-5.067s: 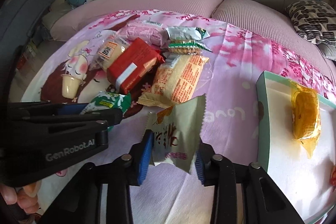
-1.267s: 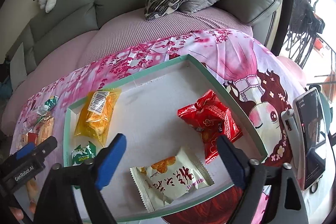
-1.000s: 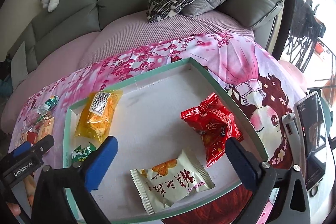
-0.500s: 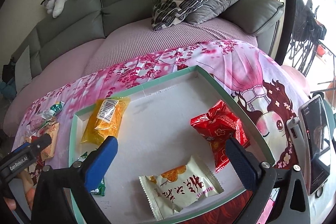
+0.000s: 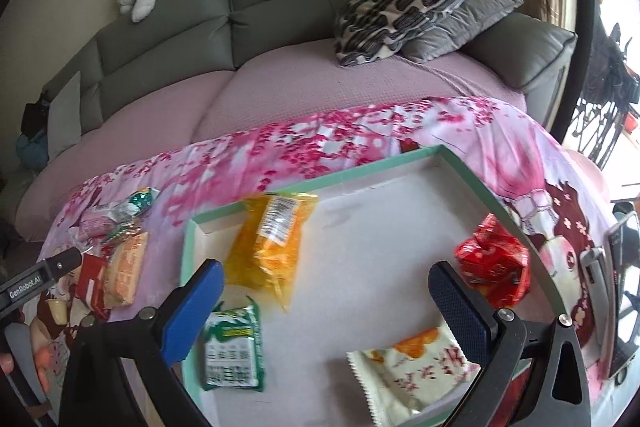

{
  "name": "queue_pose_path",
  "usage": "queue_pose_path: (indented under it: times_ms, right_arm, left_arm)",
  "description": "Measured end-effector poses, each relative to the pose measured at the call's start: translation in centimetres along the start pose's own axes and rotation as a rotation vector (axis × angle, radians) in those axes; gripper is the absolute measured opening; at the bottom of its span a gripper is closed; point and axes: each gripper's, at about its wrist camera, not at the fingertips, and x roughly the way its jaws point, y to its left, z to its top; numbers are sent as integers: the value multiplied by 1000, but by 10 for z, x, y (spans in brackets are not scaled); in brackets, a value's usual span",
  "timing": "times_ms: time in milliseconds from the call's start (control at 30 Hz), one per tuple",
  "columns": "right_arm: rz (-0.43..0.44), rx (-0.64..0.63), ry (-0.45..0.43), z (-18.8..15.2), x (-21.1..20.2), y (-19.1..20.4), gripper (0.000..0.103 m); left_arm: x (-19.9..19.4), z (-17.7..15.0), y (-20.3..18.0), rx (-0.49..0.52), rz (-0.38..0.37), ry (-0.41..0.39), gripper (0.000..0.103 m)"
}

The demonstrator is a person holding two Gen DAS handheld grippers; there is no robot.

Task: Organize snacks
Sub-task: 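Move both tools back to the snack pile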

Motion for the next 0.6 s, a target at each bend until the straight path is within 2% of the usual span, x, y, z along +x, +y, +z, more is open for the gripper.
queue_pose_path:
  times_ms: [133,433,600]
  right_arm:
    - [31,-49,3,0,4,26,103]
    - [107,-127,17,-4,10,77,103]
    - [143,-180,29,-9,13,106,103]
  left_arm:
    - [-2,6,30,-46,45,-23,102]
    - [1,10,92,-164,74,-20,102]
    - [8,9,109,-191,66,-1,102]
